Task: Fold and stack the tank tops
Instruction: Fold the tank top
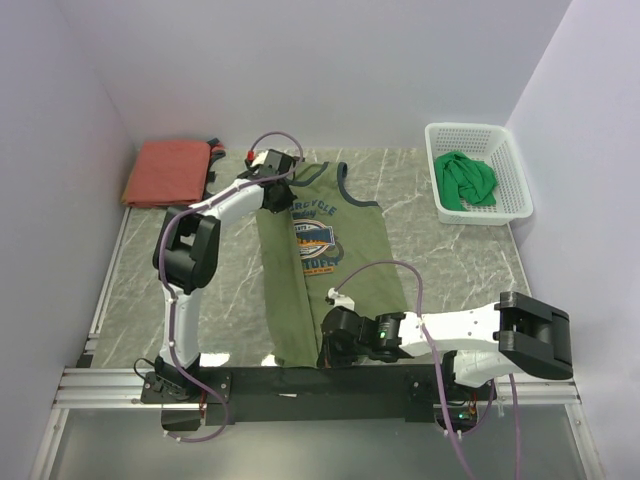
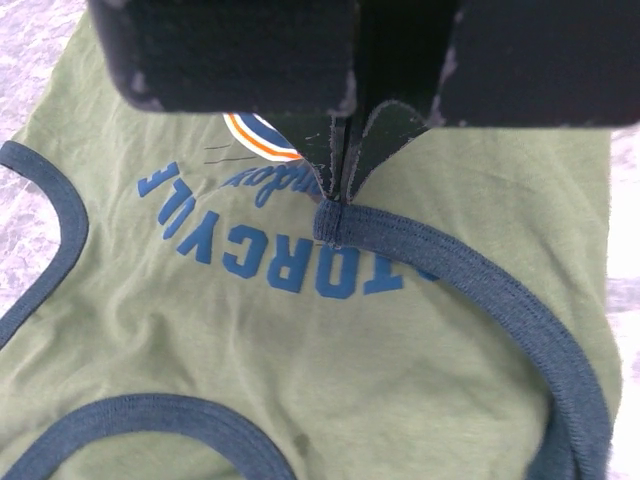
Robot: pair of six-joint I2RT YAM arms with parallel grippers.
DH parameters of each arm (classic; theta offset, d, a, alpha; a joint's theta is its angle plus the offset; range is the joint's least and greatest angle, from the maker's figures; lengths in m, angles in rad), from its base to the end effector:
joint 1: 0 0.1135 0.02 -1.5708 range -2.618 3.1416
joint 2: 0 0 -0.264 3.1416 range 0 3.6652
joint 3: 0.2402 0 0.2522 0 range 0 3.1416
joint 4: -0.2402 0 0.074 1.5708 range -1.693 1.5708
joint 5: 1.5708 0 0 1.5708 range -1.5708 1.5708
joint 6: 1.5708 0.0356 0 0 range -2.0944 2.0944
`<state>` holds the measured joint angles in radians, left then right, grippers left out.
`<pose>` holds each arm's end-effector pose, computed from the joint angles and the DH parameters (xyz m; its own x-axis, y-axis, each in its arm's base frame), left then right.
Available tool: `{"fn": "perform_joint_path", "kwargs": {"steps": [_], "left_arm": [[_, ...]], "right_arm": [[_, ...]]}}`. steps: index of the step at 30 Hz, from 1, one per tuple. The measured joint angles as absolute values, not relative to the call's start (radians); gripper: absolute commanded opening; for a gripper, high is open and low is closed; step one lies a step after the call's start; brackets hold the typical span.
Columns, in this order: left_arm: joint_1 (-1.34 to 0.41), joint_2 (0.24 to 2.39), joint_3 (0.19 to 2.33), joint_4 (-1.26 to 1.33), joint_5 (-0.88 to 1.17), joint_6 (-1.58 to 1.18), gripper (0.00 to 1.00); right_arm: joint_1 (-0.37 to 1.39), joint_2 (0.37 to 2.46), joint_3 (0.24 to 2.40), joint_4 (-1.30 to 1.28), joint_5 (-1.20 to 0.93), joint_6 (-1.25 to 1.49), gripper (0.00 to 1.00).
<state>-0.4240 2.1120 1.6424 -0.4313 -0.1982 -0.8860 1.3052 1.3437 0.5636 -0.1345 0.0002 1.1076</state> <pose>0.4306 -0.1867 0.1971 -0.6780 -0.5271 -0.5123 -0.3687 0.8468 -0.3833 0.0640 0.2352 0.1542 -0.9562 -0.1067 -0.2727 -0.2451 0.8013 0.5458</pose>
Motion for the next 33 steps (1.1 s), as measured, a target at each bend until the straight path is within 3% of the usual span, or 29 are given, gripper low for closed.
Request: {"fn": "perform_joint_path", "kwargs": {"steps": [6, 7, 9, 10, 12, 15, 21, 27, 33], "left_arm": [[-0.436, 2.151, 1.655, -0.423, -0.189, -0.886, 0.06], [-0.436, 2.156, 1.655, -0.421, -0.186, -0.885, 0.14], [-0.436, 2.165, 1.655, -0.415, -0.178, -0.883, 0.27], [-0.436, 2.167, 1.655, -0.411, -0.175, -0.881, 0.41], [-0.436, 2.167, 1.655, -0.405, -0.169, -0.877, 0.56], [-0.435, 2.166, 1.655, -0.389, -0.161, -0.876, 0.62], [-0.421, 2.095, 1.654, -0.397, -0.160, -0.873, 0.61], [-0.321, 1.943, 1.607, -0.401, -0.152, -0.876, 0.53], [-0.227, 1.979, 1.580, -0.401, -0.126, -0.854, 0.41]], "right_arm": [[1.304, 1.328, 0.556, -0.135, 0.022, 1.116, 0.06], [1.304, 1.319, 0.553, -0.139, 0.027, 1.119, 0.08], [1.304, 1.298, 0.548, -0.152, 0.042, 1.127, 0.21], [1.304, 1.288, 0.548, -0.159, 0.049, 1.132, 0.32], [1.307, 1.262, 0.548, -0.183, 0.075, 1.140, 0.42], [1.328, 1.230, 0.558, -0.242, 0.122, 1.150, 0.48], [1.433, 1.297, 0.781, -0.446, 0.277, 1.137, 0.46], [1.523, 1.584, 1.134, -0.506, 0.357, 1.078, 0.47], [1.550, 1.831, 1.349, -0.614, 0.398, 1.031, 0.47]]}}
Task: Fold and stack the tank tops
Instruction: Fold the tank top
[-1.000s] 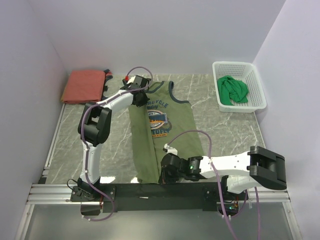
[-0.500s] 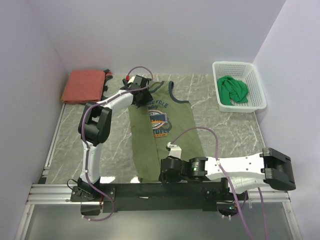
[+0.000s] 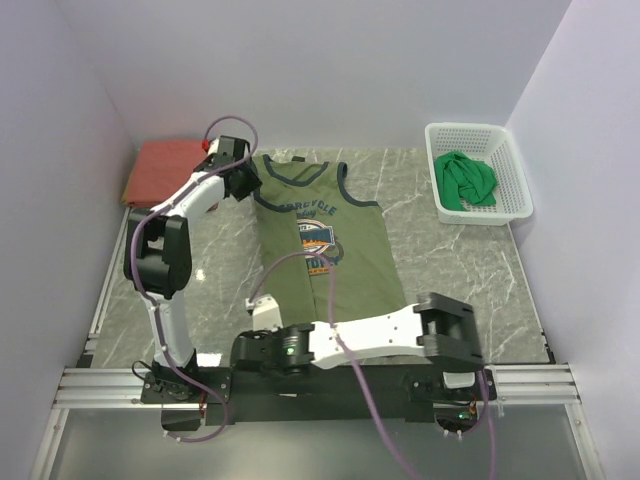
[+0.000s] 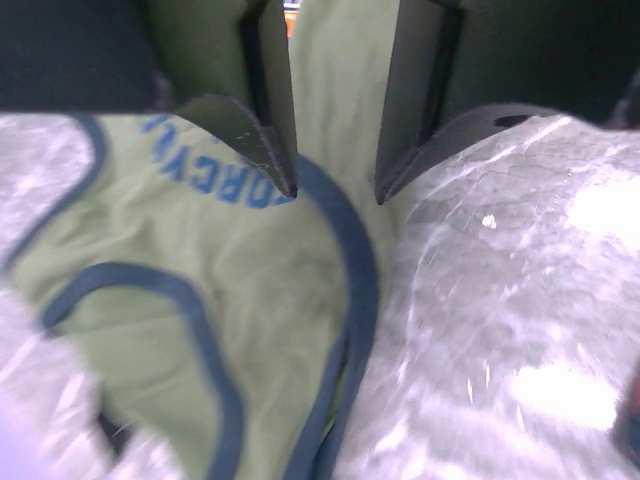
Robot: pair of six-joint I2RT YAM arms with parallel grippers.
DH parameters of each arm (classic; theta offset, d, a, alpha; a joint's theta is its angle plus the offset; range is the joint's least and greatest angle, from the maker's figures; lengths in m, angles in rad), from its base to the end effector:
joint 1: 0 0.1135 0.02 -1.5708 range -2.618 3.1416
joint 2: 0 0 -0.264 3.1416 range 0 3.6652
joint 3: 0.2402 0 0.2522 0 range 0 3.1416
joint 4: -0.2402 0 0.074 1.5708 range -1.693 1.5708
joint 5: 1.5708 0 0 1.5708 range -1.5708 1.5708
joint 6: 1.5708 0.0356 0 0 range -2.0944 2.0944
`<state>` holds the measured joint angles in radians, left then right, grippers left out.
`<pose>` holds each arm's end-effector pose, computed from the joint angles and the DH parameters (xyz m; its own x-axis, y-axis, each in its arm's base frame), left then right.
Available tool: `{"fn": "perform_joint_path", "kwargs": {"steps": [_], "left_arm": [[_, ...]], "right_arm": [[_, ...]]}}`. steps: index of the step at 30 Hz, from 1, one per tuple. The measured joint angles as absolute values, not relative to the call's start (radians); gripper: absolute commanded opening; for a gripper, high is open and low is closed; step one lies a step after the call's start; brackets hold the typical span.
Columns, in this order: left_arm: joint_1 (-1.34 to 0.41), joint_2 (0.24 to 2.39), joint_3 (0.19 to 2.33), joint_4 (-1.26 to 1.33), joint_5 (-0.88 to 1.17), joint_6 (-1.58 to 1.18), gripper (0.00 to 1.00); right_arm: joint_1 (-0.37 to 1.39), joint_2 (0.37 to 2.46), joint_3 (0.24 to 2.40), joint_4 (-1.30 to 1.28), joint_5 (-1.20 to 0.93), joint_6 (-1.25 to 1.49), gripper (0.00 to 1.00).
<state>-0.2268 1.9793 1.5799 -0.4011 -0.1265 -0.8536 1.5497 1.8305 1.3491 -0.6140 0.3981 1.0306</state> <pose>0.4395 -0.0968 0.2373 -0.5633 -0.6373 -0.5259 -0.4367 0.7699 -0.4653 0.0218 0.3812 0.2134 -0.7968 -0.2883 -0.5310 -0.4560 0.8636 0.2153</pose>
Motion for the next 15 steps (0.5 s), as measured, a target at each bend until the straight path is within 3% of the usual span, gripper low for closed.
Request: {"fn": "perform_joint_path", "kwargs": {"steps": [6, 15], "left_arm": [[-0.237, 2.052, 1.550, -0.409, -0.097, -0.828, 0.35], [-0.241, 2.077, 1.537, -0.400, -0.090, -0.823, 0.28]], "right_arm": [[1.551, 1.938, 1.507, -0.739, 0.481, 1.004, 0.47], [1.571, 1.936, 1.482, -0.833, 0.532, 1.038, 0.47]]}}
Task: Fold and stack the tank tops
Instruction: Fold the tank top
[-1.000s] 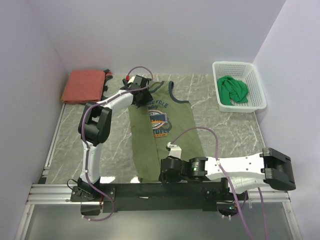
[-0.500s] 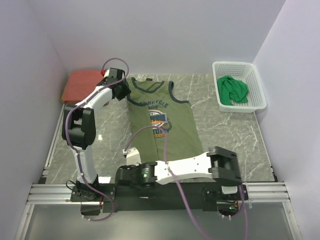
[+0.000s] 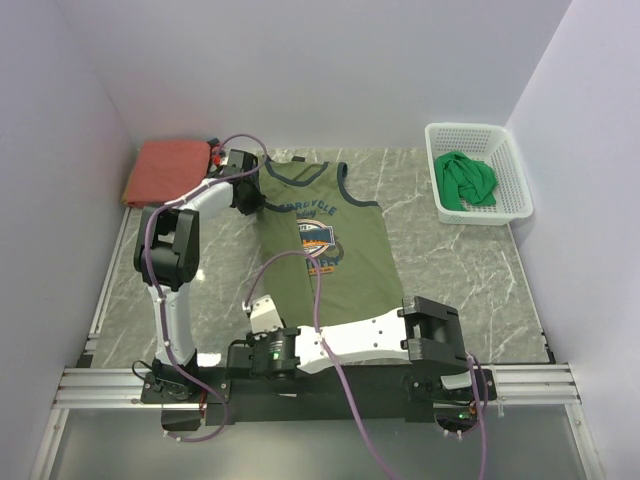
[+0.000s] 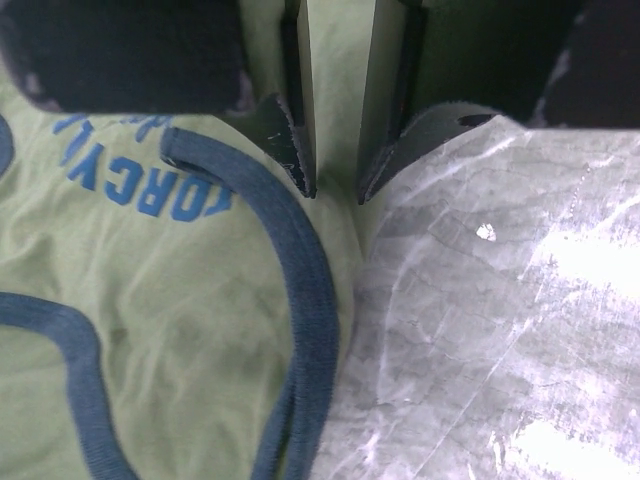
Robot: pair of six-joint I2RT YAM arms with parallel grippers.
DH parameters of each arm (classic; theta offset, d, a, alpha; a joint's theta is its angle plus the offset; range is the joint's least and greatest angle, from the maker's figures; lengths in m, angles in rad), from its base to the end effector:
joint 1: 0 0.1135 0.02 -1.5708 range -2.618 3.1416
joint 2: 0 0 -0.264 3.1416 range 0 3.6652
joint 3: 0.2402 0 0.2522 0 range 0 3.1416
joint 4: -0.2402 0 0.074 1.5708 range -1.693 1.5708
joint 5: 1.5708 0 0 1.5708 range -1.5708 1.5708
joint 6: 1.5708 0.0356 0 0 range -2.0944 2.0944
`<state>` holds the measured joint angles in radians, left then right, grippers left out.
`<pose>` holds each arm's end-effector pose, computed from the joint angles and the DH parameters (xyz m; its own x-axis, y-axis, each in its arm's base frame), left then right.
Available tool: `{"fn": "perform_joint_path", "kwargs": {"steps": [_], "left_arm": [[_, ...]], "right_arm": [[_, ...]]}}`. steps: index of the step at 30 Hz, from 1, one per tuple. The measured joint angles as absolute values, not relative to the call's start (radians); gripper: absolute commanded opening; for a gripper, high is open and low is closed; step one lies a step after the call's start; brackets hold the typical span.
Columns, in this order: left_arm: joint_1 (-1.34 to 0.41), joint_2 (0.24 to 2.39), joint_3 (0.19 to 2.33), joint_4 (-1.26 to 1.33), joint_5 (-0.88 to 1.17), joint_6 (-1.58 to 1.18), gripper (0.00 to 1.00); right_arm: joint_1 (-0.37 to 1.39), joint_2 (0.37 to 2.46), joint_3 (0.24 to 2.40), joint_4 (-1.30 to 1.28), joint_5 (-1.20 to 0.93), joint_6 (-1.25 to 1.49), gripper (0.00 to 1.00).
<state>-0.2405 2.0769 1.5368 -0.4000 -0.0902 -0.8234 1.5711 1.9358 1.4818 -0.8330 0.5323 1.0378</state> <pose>0.4412 -0.1049 0.1815 -0.6693 -0.5880 -0.4542 -0.4491 0.8072 -0.3831 0.0180 0.3900 0.2061 -0.7420 -0.3656 -0.5619 -0.4381 0.8989 -0.0064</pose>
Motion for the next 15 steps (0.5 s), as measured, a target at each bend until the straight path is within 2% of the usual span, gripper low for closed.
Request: {"fn": "perform_joint_path", "kwargs": {"steps": [15], "left_arm": [[-0.239, 2.107, 1.537, -0.397, -0.080, -0.805, 0.24]], "right_arm": [[1.574, 1.932, 1.378, -0.775, 0.487, 1.084, 0.45]]}}
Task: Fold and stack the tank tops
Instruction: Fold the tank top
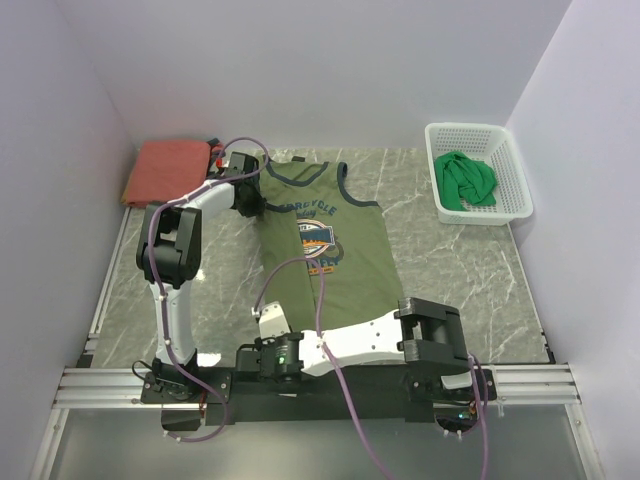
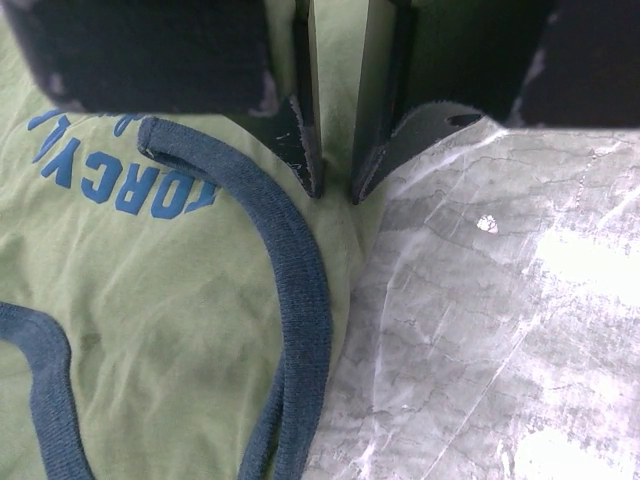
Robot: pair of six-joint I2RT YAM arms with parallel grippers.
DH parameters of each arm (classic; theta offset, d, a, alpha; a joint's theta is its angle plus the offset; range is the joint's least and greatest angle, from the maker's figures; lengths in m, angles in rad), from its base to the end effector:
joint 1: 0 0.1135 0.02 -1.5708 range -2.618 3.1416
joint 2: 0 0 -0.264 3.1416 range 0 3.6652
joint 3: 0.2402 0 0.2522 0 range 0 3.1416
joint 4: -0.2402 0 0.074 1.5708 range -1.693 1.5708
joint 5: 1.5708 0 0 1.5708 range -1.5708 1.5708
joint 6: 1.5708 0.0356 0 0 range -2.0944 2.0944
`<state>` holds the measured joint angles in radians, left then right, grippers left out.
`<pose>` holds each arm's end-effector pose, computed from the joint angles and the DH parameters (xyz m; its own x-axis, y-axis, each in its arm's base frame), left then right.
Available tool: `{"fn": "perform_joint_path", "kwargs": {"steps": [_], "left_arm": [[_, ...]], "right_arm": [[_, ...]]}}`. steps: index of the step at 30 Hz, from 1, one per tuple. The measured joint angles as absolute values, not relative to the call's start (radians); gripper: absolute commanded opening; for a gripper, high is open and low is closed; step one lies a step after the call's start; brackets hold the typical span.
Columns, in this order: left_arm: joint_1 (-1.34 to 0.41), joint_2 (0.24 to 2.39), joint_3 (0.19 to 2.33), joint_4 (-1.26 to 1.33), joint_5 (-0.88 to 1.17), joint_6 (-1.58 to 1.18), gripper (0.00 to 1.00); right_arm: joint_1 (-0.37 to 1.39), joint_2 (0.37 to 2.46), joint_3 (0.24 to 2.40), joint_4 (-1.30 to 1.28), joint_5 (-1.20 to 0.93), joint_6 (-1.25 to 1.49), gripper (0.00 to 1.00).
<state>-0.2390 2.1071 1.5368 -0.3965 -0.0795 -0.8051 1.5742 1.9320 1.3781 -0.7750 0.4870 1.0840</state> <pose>0.4434 -0.1051 0.1686 -0.6927 -0.5708 -0.4407 -0.4433 0.8191 -0.3641 0.0154 0.3785 0.1803 -0.7799 -0.3577 -0.5136 -0.4165 0.9091 -0.0008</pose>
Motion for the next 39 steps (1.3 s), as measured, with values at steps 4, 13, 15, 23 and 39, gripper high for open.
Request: {"fn": "perform_joint_path", "kwargs": {"steps": [4, 13, 15, 23, 39], "left_arm": [[-0.237, 2.107, 1.537, -0.394, -0.079, -0.803, 0.23], [-0.228, 2.107, 1.537, -0.393, -0.079, -0.797, 0.22], [-0.226, 2.107, 1.537, -0.393, -0.079, -0.797, 0.22], [-0.223, 2.107, 1.537, -0.393, -0.076, -0.797, 0.21], [-0.223, 2.124, 1.537, -0.378, -0.075, -0.797, 0.21]], "right_arm": [[1.575, 1.926, 1.356, -0.724, 0.480, 1.084, 0.43], [1.577, 1.905, 1.352, -0.684, 0.477, 1.087, 0.41], [1.583, 1.905, 1.352, -0.684, 0.477, 1.092, 0.40], [1.589, 1.905, 1.352, -0.683, 0.476, 1.102, 0.40], [1.504, 1.904, 1.319, -0.631, 0.503, 1.094, 0.46]]}}
